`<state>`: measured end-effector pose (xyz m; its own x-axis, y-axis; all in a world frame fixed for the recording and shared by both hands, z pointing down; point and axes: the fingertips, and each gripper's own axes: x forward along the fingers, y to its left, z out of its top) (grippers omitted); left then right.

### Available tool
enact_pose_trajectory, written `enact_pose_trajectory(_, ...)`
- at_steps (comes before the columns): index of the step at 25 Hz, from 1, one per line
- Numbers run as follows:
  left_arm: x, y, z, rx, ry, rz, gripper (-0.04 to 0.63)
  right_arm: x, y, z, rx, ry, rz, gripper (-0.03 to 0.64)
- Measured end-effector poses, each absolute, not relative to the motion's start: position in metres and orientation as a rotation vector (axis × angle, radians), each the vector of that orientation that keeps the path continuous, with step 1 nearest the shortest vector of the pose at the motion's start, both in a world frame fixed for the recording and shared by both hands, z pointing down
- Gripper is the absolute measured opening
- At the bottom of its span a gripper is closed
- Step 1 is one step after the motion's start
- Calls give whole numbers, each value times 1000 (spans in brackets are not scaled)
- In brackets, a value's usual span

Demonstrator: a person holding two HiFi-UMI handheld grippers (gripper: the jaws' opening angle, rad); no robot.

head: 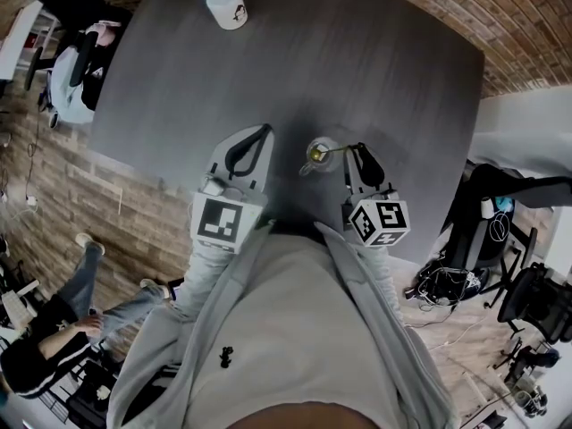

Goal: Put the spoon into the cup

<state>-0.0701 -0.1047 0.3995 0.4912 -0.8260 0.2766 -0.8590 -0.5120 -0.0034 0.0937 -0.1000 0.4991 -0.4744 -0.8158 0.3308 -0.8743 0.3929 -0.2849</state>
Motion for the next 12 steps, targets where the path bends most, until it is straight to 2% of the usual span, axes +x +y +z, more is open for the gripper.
enact_pose_trajectory(12,-69,-104,393,2628,-1477,353,20,101,-103,482,1579,-2516,591,100)
